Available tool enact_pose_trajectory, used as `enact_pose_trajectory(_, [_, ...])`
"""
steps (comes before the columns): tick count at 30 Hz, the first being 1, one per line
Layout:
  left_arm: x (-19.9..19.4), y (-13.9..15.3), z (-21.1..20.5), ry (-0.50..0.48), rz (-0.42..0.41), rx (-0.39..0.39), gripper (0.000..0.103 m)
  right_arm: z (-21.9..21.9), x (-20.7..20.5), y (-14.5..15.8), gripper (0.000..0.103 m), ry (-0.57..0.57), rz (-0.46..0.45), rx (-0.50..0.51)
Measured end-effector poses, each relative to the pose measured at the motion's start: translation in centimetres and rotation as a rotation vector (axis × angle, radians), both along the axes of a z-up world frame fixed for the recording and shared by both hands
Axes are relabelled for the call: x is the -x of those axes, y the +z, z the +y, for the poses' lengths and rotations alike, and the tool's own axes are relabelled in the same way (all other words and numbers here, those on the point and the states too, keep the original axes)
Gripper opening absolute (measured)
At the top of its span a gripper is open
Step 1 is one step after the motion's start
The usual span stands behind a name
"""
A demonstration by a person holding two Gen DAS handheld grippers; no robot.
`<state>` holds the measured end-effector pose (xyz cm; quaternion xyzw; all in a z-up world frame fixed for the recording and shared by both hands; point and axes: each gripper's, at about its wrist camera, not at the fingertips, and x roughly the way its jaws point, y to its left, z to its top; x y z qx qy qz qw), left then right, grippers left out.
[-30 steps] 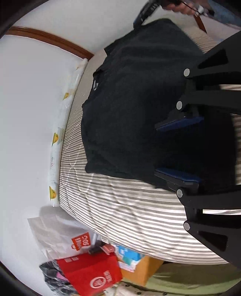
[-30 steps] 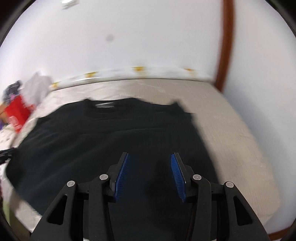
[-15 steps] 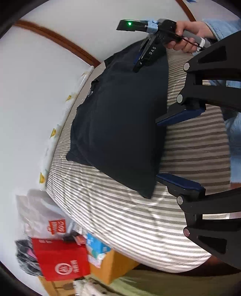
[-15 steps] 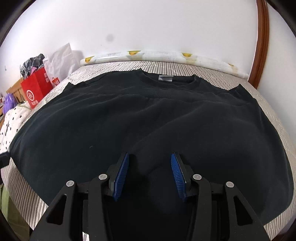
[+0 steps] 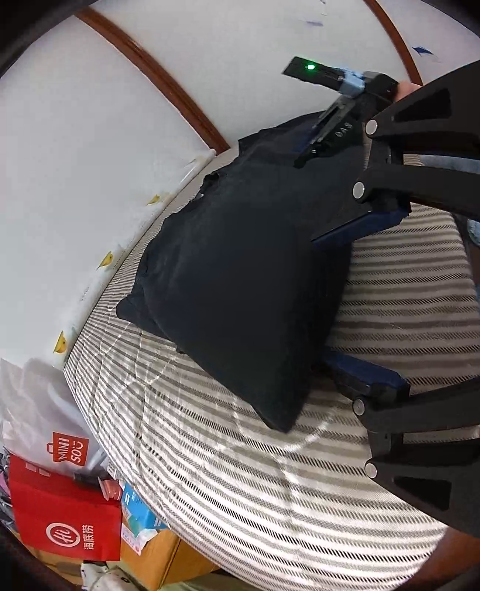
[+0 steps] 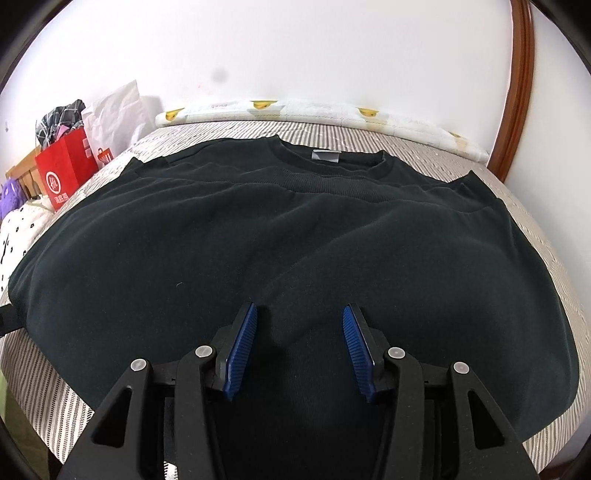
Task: Fold small clothes
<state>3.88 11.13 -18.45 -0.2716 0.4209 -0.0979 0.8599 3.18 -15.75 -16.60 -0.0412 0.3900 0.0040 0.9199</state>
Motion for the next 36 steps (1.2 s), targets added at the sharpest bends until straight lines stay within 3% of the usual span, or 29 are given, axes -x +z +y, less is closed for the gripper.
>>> enact_pose_trajectory(5, [-1.5, -0.1, -0.1, 0.028, 0.001, 0.047, 0.054, -0.5, 1.4, 0.3, 0.049, 0.01, 0.0, -0.022])
enact_pose_trajectory(8, [-2.4, 0.0, -0.5, 0.049, -0.001, 0.038, 0.054, -0.9, 2.7, 0.5, 0.052, 0.034, -0.009, -0.032])
enact_pose_trajectory(11, [-2.9, 0.4, -1.0, 0.075, 0.004, 0.0, 0.044, -1.4, 4.1, 0.4, 0.053, 0.046, -0.016, -0.03])
enact_pose_trajectory(13, [-2.8, 1.2, -1.3, 0.093, -0.007, -0.049, 0.023, -1.7, 4.7, 0.4, 0.053, 0.045, -0.023, -0.037])
enact_pose_trajectory(17, [-2.8, 3.7, -2.0, 0.082, -0.044, -0.092, 0.019, -1.6, 5.4, 0.4, 0.052, 0.05, -0.028, -0.019])
enact_pose_trajectory(20, [-2.5, 6.4, -3.9, 0.058, -0.11, -0.187, 0.019, -1.6, 5.8, 0.7, 0.052, 0.059, -0.016, -0.009])
enact_pose_trajectory(24, [-2.5, 9.8, -7.7, -0.015, -0.194, -0.329, 0.018, -2.7, 7.2, 1.7, 0.053, 0.08, -0.02, 0.008])
enact_pose_trajectory(29, [-3.3, 12.3, -12.4, -0.133, -0.269, -0.354, 0.017, -6.0, 8.4, 2.8, 0.053, -0.001, -0.077, 0.093])
enact_pose_trajectory(33, [-3.9, 12.3, -16.9, -0.274, -0.3, -0.373, 0.017, -11.3, 8.7, 3.6, 0.053, -0.141, -0.074, 0.043])
enact_pose_trajectory(36, [-4.8, 10.4, -20.7, -0.414, -0.276, -0.385, 0.018, -14.1, 9.1, 4.2, 0.053, -0.211, -0.081, 0.022])
